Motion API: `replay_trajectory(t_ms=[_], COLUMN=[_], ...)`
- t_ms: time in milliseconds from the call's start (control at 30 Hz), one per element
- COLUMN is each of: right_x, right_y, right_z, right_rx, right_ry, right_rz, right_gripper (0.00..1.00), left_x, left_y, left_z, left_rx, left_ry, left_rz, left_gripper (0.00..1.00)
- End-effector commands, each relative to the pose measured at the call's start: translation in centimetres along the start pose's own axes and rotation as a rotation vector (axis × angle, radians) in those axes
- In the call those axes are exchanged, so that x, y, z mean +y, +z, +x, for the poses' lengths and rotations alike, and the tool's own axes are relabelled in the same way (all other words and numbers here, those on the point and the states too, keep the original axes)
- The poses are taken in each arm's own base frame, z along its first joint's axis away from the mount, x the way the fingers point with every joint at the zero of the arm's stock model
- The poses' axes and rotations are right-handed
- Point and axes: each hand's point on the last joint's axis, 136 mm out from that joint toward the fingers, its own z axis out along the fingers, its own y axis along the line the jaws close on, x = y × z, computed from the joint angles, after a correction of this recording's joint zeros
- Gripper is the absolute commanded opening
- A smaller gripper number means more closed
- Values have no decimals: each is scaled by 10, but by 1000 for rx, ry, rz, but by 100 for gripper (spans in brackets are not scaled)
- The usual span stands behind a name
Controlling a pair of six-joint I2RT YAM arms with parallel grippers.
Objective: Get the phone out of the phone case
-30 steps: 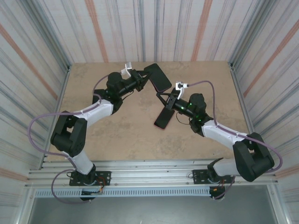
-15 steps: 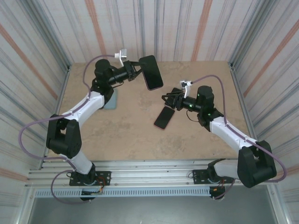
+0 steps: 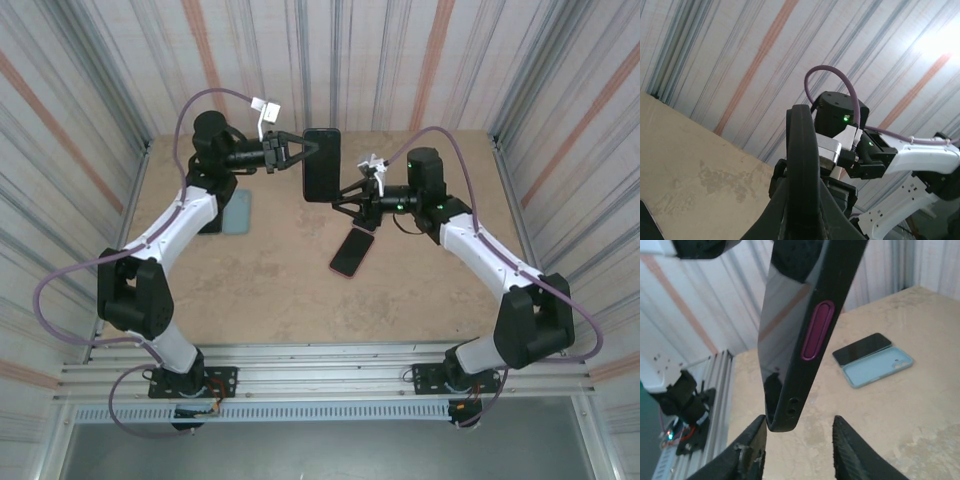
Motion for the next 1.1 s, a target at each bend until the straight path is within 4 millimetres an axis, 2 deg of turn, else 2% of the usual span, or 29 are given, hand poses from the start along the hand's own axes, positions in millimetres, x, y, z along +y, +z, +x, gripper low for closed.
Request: replay_trajectory(t_ms=[0,233,933,1067], right_x=[10,13,14,16], right_y=[5,12,16,18], right_z=[4,1,-11,-10], right_rx=[34,30,2,11], right_ry=[-43,-55,-43,-39], right_rz=[-75,-108,-148,-160], right_gripper=[33,26,25,19], left_x=[-32,-30,-34,-37], left_y=[-6,-7,-7,-7], left_z=[-17,-14,-14,-16], left_rx=[6,19,20,14], left_ry=[137,133,115,107], left_rz=[56,60,70,77], left_gripper=[0,0,0,0])
